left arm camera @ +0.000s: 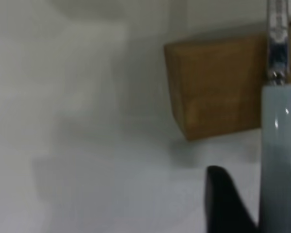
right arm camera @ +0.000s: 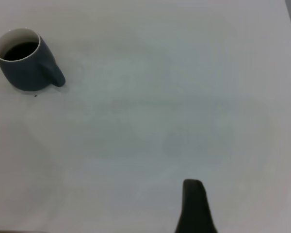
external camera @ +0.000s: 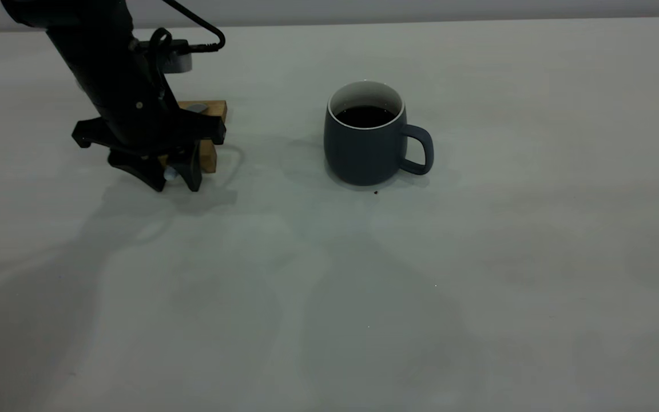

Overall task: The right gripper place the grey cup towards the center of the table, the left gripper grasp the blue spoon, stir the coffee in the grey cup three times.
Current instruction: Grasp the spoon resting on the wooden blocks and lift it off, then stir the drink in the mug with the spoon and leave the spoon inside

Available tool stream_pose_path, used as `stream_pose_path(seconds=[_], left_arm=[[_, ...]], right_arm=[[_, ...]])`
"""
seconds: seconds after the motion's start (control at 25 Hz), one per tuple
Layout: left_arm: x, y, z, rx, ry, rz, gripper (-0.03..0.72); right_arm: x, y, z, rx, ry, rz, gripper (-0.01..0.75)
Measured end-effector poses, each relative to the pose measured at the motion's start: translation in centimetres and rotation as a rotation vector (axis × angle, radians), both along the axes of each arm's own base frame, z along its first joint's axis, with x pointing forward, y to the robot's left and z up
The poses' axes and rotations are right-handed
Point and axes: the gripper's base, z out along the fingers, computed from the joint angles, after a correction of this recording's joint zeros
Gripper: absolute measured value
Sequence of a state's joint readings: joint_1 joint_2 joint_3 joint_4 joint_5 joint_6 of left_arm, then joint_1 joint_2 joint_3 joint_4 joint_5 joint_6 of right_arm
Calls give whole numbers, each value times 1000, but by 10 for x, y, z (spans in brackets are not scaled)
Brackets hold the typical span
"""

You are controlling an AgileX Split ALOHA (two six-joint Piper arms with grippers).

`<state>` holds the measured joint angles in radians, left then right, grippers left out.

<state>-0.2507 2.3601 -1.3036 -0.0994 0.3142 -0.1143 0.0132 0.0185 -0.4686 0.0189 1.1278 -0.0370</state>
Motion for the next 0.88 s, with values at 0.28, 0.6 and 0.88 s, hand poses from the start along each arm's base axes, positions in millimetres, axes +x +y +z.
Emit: stream_pose_path(seconds=[0.28, 0.6, 0.88], left_arm=[[12, -6, 15, -23, 46, 25, 148], [40, -21, 116, -95, 202, 279, 148], [39, -56, 166, -428, 499, 679, 148]], right_arm=[[0, 0, 0, -1, 0, 1, 587], [0, 0, 0, -1, 0, 1, 587], [0, 0, 0, 0, 0, 0, 587]])
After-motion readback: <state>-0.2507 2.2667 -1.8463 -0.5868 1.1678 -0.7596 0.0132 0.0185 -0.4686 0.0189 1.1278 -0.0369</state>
